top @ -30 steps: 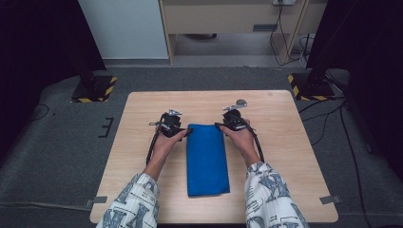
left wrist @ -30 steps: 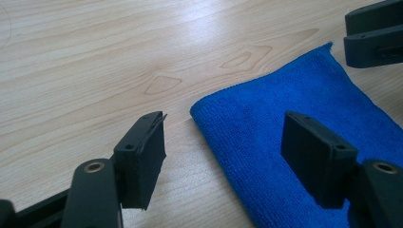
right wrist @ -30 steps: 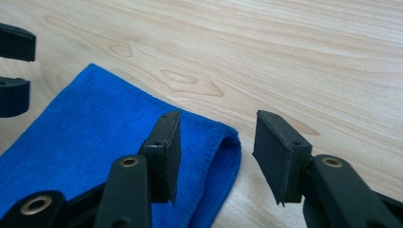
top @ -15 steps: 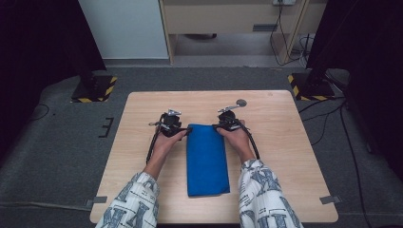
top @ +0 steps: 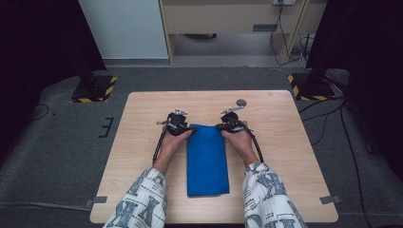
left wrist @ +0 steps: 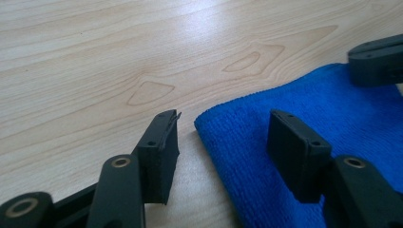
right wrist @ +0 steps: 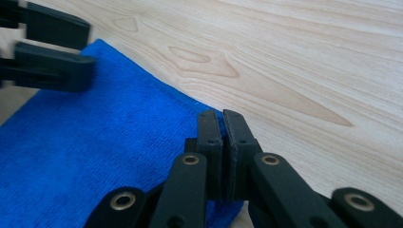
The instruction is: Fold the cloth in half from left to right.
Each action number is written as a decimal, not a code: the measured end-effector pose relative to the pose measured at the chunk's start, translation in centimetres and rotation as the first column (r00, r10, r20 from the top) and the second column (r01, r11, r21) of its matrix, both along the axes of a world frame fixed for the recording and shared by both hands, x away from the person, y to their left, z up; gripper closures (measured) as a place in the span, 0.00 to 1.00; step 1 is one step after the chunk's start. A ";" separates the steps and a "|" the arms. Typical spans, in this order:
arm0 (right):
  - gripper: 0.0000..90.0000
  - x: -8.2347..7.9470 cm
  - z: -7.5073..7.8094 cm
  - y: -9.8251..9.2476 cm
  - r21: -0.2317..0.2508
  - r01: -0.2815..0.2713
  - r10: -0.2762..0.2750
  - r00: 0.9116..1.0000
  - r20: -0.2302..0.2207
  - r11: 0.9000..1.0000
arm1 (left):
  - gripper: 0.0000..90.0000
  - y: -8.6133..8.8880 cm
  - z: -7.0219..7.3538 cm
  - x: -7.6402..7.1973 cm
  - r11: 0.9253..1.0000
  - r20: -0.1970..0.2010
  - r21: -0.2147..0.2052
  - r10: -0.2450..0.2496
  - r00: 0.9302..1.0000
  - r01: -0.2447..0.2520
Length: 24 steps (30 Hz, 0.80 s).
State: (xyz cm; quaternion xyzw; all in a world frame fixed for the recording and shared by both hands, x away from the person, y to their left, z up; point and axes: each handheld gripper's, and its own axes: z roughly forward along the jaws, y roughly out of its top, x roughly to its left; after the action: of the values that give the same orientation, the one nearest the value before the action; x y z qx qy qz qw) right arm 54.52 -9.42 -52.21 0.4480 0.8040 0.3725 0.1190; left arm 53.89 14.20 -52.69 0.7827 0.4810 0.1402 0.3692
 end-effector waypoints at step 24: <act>0.97 -2.4 4.8 -2.1 0.141 -0.002 -0.012 0.995 0.097 0.990 | 0.97 -0.4 5.4 -2.3 0.995 0.130 -0.100 0.005 0.992 0.008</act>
State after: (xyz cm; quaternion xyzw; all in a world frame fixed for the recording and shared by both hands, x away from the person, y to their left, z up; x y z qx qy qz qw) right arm 52.15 -11.48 -47.40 0.4385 0.7678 0.4495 0.1271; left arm 51.58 13.82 -47.31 0.7528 0.4618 0.1661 0.4388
